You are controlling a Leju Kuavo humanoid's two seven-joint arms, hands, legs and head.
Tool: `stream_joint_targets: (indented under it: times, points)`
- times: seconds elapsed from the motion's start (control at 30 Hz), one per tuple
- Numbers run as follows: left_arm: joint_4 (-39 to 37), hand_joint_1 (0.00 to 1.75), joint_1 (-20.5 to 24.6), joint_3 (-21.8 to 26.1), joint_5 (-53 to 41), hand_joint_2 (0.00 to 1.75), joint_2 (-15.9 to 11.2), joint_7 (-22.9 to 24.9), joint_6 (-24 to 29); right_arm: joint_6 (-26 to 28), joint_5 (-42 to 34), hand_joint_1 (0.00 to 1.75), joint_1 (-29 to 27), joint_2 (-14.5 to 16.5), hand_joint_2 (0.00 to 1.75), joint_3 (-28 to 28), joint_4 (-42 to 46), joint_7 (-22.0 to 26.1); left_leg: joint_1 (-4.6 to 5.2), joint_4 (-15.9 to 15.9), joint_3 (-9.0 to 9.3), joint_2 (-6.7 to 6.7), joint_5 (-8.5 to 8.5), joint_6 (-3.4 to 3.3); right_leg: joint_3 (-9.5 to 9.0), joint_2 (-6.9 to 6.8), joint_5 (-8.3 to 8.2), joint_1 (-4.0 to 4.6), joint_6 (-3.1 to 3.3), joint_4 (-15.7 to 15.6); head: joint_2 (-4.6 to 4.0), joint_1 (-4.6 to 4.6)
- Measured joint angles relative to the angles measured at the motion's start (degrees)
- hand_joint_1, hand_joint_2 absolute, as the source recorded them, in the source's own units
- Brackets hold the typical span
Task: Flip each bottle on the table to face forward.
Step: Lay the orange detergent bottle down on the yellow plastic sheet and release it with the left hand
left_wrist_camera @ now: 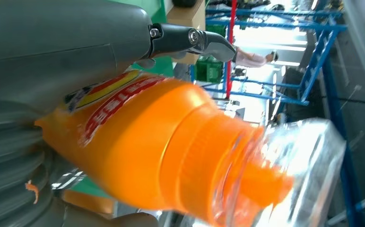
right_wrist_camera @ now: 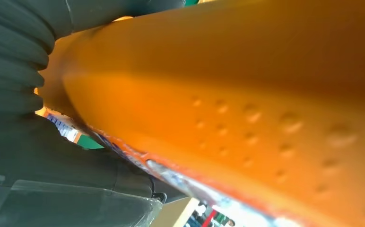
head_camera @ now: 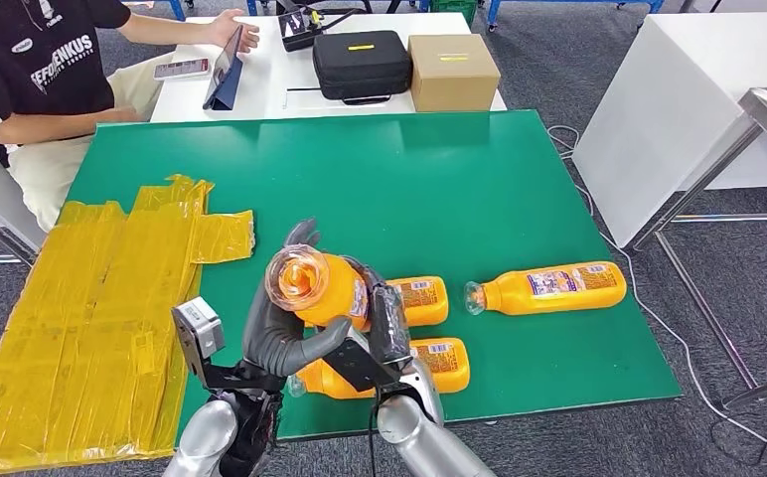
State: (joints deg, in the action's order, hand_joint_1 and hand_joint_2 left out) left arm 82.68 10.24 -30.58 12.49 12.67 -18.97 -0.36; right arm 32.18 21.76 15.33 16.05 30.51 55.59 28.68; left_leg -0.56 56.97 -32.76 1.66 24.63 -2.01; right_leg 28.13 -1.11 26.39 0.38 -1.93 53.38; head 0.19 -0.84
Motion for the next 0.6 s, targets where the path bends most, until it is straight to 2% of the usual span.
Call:
stream_joint_targets:
  times: [0.27,0.6]
  points:
    - [0.02,0.0,0.1,1.05,0.34,1.75,-0.02,0.08,0.63,0.39,-1.7,1.75,2.29,1.22,1.75,1.85,-4.19,0.8,0.0,0.0,0.0,0.0,-0.01,-0.01,0.03,0.0,0.0,-0.01,0.0,0.02,0.0,0.0]
    - [-2.55,0.0,2.22,1.08,2.34,1.75,-0.02,0.09,1.39,4.78,0.63,1.75,5.43,0.14,1.75,5.58,-7.73,-1.85,0.0,0.02,-0.01,0.01,-0.02,-0.01,0.07,0.01,-0.01,-0.01,0.0,0.02,-0.01,0.0]
